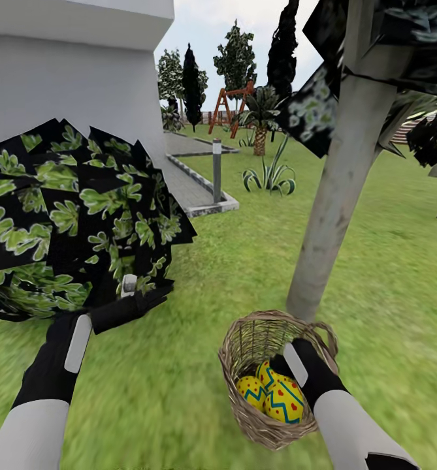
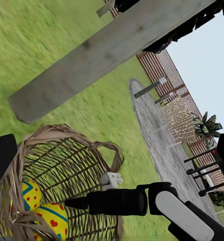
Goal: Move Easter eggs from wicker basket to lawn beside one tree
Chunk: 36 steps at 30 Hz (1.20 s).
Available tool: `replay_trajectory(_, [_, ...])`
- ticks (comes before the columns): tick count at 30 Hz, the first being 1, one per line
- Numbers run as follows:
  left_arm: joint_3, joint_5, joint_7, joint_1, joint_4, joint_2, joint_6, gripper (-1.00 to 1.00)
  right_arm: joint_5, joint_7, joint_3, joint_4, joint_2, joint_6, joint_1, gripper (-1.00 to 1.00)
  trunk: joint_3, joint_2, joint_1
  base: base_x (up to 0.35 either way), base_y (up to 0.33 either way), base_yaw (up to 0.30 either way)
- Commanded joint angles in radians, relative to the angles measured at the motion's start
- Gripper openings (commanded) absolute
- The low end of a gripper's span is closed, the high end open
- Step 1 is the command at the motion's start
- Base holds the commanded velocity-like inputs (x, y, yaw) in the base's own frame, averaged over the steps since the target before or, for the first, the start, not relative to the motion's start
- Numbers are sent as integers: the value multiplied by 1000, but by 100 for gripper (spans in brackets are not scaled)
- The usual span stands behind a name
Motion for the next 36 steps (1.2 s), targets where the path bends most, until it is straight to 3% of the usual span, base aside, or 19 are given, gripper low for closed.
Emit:
replay_trajectory(1, [1, -1, -4, -1, 0, 0, 4, 100, -11, -9, -3, -2, 1, 1, 0, 100, -5, -1, 0, 0, 0, 0])
replay_trajectory(15, [1, -2, -4, 0, 0, 0, 4, 100, -6, -3, -3, -10, -4, -5, 0, 100, -28, -2, 3, 0, 0, 0])
replay_trajectory(28, [1, -2, -4, 0, 0, 0, 4, 100, -6, -4, -3, -16, -7, -4, 0, 100, -78, -5, 9, 0, 0, 0])
replay_trajectory(36, [1, -2, -4, 0, 0, 0, 4, 100, -40, -1, -3, -18, -5, -2, 0, 100, -109, -7, 12, 0, 0, 0])
